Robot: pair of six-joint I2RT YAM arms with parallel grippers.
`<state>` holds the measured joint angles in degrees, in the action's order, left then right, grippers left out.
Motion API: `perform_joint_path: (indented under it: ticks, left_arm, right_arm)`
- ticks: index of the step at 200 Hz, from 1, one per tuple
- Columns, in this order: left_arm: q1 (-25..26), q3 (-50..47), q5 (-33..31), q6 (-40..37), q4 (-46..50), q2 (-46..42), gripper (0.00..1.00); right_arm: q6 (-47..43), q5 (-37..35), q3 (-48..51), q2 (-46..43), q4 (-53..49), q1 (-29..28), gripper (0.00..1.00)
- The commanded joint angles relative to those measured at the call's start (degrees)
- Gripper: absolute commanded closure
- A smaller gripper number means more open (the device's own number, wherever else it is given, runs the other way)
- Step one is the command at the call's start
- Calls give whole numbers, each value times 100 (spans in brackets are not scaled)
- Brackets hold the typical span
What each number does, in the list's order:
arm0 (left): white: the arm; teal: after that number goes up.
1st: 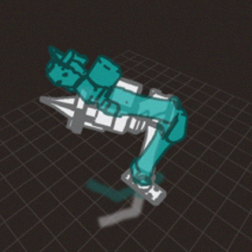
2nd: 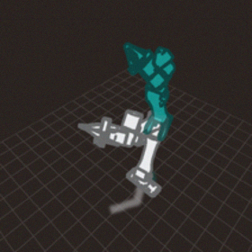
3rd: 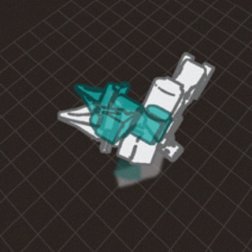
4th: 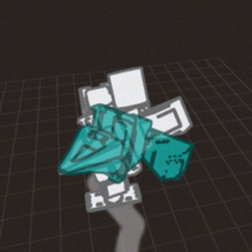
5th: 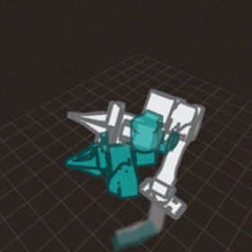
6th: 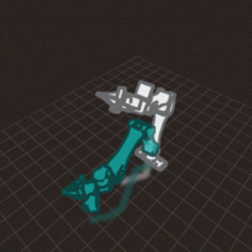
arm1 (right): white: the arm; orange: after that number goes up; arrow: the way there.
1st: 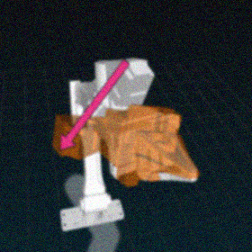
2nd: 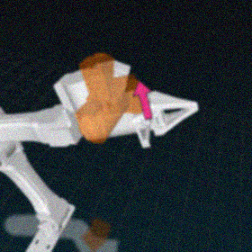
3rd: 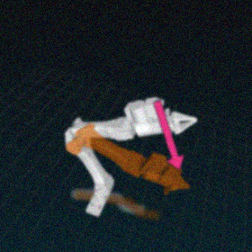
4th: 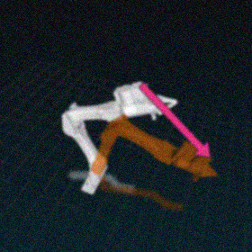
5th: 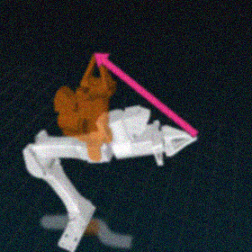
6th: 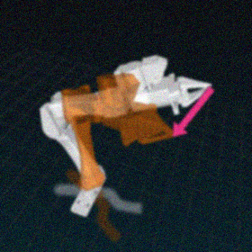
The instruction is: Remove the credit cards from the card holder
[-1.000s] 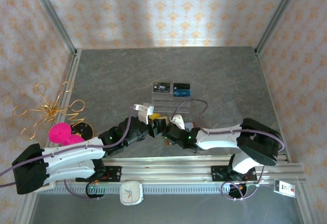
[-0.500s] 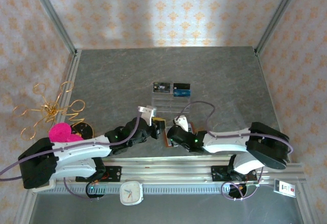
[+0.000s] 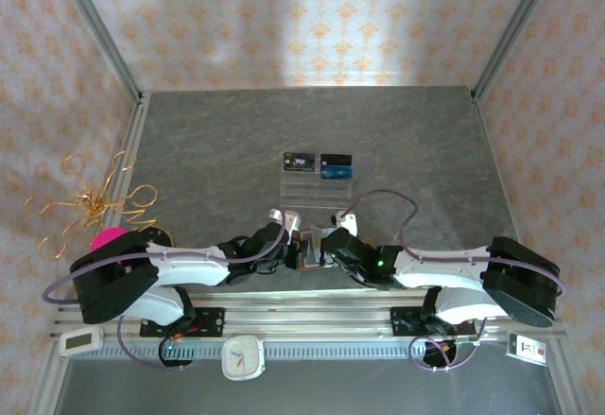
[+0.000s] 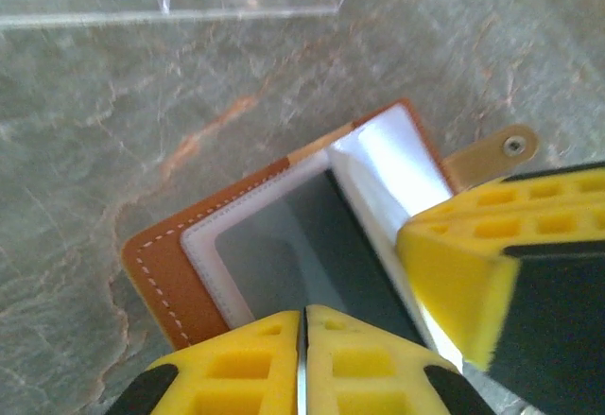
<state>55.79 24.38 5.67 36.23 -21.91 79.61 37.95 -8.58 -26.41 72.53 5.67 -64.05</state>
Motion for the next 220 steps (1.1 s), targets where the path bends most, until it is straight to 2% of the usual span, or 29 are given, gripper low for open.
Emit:
perform_joint_path:
  ticks: [1, 10, 29, 37, 54, 94, 125, 138, 180, 192, 220]
  left_arm:
    - [38, 169, 197, 79, -331, 119, 90]
    - [37, 180, 198, 70, -344, 156, 89]
    - [38, 226, 313, 30, -403, 225, 85]
    - [41, 257, 384, 21, -459, 283, 85]
    - [53, 400, 558, -25, -448, 458, 84]
    - [168, 776, 819, -145, -358, 766, 84]
    - [319, 1294, 1128, -410, -133, 1299, 85]
    - [334, 1490, 1069, -475, 93, 1449, 86]
    - [199, 1022, 438, -295, -25, 840, 81]
    - [149, 884, 424, -293, -105, 750, 76]
    - [74, 752, 532, -64, -221, 857, 75]
  right_arm:
    - [108, -49, 75, -68, 208, 7, 100]
    - [123, -30, 75, -64, 210, 7, 98]
    - [226, -130, 40, -134, 21, 7, 79]
    - [268, -242, 46, -228, -80, 7, 73]
    - [393, -539, 91, -450, -354, 7, 69]
    - [736, -1258, 226, -1381, -1089, 20, 69]
    - [852, -1367, 362, -1772, -1363, 33, 69]
    - [869, -1309, 410, -1813, -1384, 57, 69]
    - [647, -260, 771, -1526, -667, 604, 81]
    - [552, -45, 788, -1273, -468, 697, 83]
    - [341, 308, 743, -618, -89, 737, 89]
